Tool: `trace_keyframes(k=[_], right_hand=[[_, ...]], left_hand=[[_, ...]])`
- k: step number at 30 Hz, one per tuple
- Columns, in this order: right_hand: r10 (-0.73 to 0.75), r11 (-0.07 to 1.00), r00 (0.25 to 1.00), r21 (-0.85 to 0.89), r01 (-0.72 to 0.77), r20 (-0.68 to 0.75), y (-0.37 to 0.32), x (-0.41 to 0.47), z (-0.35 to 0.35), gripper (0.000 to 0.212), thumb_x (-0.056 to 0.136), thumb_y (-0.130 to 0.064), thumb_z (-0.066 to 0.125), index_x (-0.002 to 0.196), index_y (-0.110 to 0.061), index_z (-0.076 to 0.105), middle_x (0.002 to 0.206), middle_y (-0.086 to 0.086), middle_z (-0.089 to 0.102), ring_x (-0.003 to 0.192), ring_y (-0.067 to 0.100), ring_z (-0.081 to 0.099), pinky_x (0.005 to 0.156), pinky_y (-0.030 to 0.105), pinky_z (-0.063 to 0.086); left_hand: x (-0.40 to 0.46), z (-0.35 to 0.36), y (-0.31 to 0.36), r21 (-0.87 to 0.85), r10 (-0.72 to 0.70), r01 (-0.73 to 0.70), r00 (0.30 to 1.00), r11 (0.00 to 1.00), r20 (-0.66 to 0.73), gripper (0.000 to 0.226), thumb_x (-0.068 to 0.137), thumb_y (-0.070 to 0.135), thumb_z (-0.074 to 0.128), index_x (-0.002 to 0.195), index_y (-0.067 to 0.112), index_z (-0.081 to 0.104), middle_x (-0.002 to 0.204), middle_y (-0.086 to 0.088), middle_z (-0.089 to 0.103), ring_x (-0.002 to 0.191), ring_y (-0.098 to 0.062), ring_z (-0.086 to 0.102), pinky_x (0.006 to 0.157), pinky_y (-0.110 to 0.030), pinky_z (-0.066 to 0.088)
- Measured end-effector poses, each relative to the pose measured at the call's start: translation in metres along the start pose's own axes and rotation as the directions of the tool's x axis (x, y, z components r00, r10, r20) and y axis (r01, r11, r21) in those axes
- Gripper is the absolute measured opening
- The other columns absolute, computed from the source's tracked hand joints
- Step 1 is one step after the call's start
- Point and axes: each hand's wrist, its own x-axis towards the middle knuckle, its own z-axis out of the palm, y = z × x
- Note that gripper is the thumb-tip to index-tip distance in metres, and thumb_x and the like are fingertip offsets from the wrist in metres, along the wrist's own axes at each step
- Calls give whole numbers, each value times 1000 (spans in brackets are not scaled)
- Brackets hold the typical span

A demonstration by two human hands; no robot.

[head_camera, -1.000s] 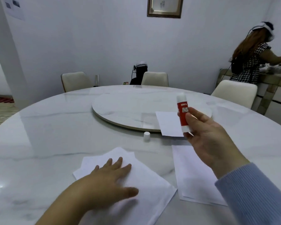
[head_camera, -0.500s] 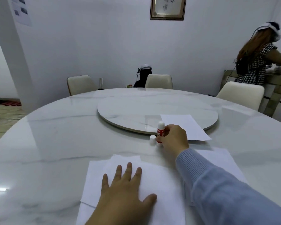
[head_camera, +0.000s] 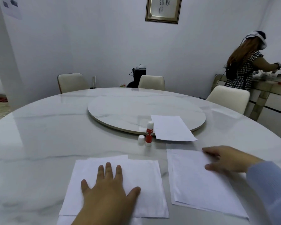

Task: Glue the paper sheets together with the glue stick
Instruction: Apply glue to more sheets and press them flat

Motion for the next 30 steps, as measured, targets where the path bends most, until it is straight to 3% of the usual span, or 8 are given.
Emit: trace_keyframes(k=[8, 15, 19, 23, 30], right_hand=[[58, 984, 935, 177, 5, -350, 14, -22, 20, 71, 68, -31, 81, 133, -29, 52, 134, -2, 57, 121, 21, 52, 102, 33, 40], [43, 999, 860, 25, -35, -509, 5, -37, 31, 64, 77, -36, 73, 135, -27, 49, 136, -3, 57, 121, 22, 52, 103, 33, 34], [65, 995, 849, 93, -19, -524, 4, -38, 35, 50, 74, -26, 77, 121, -21, 61, 124, 3, 65, 112, 28, 57, 98, 36, 37], [95, 981, 841, 195, 13, -532, 3, -38, 38, 41, 69, -17, 80, 106, -19, 62, 109, 9, 68, 96, 31, 57, 82, 36, 43], [92, 987, 849, 161, -8, -521, 3, -39, 44, 63, 77, -20, 76, 135, -15, 52, 133, 10, 60, 118, 33, 56, 103, 38, 40]], left_hand=[[0, -12, 4, 100, 86, -91, 995, 991, 53, 71, 93, 57, 22, 150, 26, -6, 160, 2, -12, 148, -21, -9, 117, -50, 9], [3, -6, 12, 89, 98, -95, 995, 991, -28, 72, 90, 60, 24, 150, 26, 2, 161, -1, -4, 148, -24, -6, 115, -49, 11], [1, -5, 9, 66, 104, -101, 994, 993, -46, 72, 90, 61, 24, 150, 27, 3, 161, -1, -2, 148, -24, -7, 117, -48, 10], [-1, -5, 7, 62, 111, -108, 993, 992, -46, 72, 90, 60, 25, 150, 27, 4, 161, -2, -2, 148, -24, -7, 116, -47, 10], [-3, -6, 8, 73, 112, -110, 993, 991, -33, 72, 91, 60, 24, 150, 26, 3, 161, -3, -3, 148, -24, -7, 116, -47, 9]])
